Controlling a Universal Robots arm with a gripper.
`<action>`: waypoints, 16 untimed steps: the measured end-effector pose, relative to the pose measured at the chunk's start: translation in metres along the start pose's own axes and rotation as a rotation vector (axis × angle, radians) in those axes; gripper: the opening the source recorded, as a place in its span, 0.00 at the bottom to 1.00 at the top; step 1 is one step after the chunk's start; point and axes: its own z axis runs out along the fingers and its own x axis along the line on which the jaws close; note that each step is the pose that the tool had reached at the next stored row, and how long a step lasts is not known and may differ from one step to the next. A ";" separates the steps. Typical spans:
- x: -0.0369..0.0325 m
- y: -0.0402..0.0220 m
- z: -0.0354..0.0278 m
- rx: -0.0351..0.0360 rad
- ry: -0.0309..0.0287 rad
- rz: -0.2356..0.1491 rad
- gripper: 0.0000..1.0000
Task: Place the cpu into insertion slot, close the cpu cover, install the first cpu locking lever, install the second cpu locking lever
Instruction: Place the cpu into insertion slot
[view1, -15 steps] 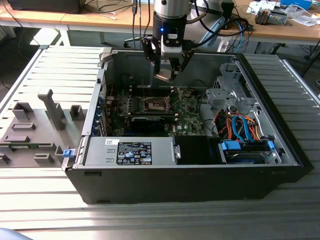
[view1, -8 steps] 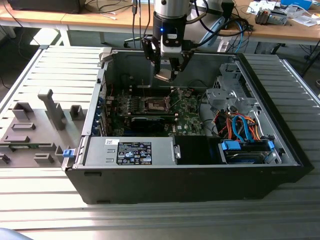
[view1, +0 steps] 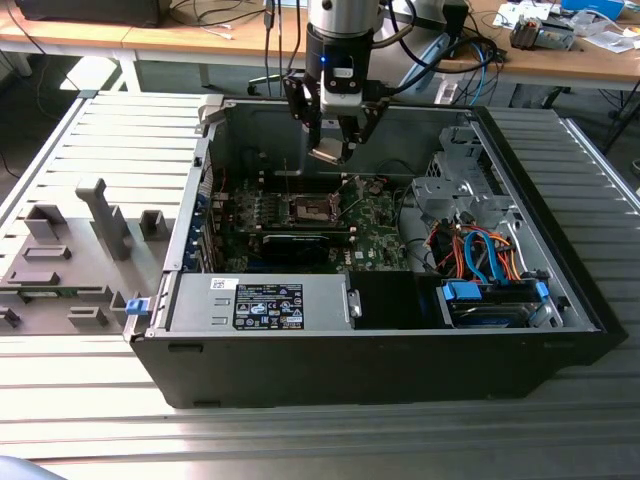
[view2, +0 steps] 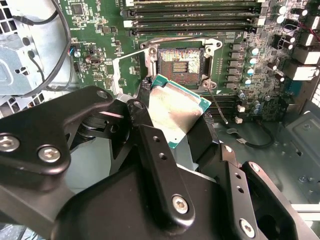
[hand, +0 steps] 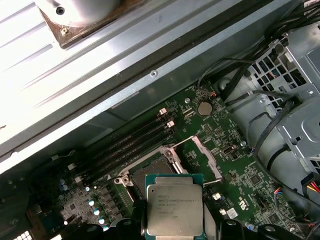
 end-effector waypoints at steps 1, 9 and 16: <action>0.0000 0.0000 0.0000 0.0002 -0.0003 0.002 0.54; 0.0000 0.0000 0.0003 0.0015 -0.0020 0.018 0.54; 0.0000 0.0000 0.0005 0.0020 -0.0028 0.028 0.54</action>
